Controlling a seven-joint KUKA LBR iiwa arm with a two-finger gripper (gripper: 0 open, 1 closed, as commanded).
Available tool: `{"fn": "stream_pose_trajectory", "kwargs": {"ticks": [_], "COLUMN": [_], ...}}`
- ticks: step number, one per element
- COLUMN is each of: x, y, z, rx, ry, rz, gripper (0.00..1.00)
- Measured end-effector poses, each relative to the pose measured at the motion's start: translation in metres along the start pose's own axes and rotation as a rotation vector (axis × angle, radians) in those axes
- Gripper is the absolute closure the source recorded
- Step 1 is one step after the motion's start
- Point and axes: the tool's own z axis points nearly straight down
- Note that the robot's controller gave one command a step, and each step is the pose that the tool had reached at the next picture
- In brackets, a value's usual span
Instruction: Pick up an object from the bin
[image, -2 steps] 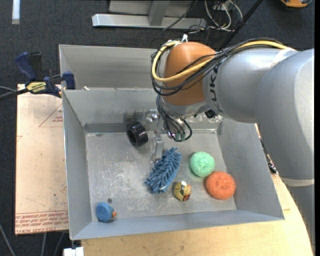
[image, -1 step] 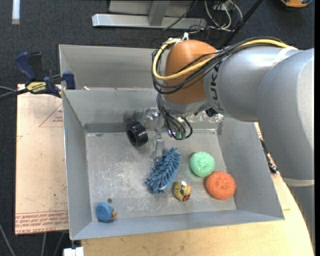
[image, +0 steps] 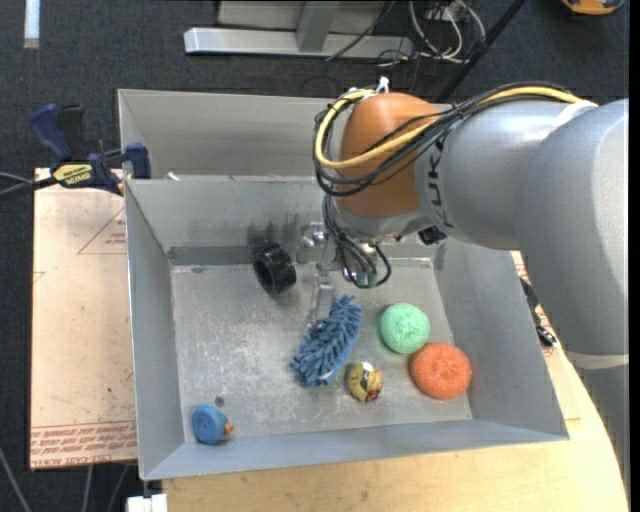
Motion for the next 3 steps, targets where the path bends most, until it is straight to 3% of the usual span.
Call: {"fn": "stream_pose_trajectory", "kwargs": {"ticks": [1,2,3], "x": [0.011,0.014,0.074], "y": [-0.039,-0.060,-0.105], "z": [0.024,0.027,0.043], "rx": [0.004,0.002,0.001], "ry": [0.006,0.004,-0.002], "rz": [-0.012,-0.117,-0.131], "gripper": [0.00,0.00,1.00]}}
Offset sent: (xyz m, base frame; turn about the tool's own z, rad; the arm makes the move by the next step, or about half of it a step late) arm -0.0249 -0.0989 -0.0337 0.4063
